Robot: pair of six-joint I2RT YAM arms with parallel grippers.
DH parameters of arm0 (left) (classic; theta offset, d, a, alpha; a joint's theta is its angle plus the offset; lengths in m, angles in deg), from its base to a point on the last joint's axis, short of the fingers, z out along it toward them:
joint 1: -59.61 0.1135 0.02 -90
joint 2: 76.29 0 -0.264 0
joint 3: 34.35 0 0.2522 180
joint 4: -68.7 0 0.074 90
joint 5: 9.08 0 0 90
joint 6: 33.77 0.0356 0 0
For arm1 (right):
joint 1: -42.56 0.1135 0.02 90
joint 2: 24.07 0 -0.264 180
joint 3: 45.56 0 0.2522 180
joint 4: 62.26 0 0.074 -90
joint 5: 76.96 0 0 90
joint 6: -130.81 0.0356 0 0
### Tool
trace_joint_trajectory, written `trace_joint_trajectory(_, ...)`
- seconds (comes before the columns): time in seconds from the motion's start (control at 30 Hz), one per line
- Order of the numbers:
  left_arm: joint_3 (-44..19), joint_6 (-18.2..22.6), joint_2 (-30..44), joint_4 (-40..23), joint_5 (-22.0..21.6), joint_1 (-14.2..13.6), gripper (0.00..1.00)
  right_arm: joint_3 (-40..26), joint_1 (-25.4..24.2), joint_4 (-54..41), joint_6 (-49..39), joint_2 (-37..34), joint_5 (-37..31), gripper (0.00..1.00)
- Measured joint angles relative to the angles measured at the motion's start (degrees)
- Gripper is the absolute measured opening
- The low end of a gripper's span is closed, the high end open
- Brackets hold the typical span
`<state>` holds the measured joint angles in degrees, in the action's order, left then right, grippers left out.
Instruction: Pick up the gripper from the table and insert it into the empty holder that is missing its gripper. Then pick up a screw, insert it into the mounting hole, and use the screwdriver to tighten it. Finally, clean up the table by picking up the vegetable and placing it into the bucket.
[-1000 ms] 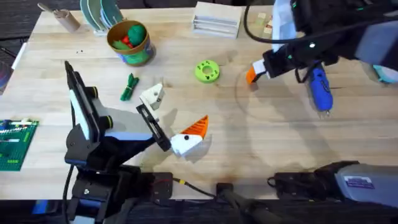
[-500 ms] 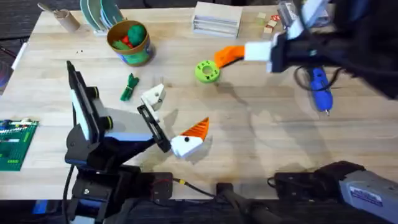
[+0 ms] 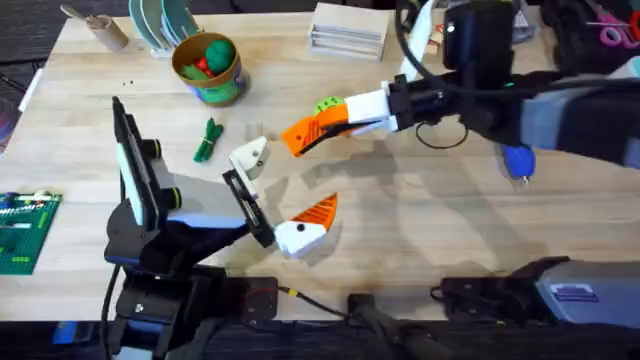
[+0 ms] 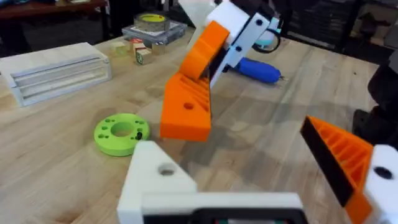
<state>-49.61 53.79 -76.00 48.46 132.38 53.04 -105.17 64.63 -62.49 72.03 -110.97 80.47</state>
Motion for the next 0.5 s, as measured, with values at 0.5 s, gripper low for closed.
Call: trace_joint_trajectory(0.5, 0.0, 0.0, 0.0, 0.0, 0.0, 0.0, 0.993, 0.0, 2.4, 11.9, 13.4, -7.9, 6.6, 0.011)
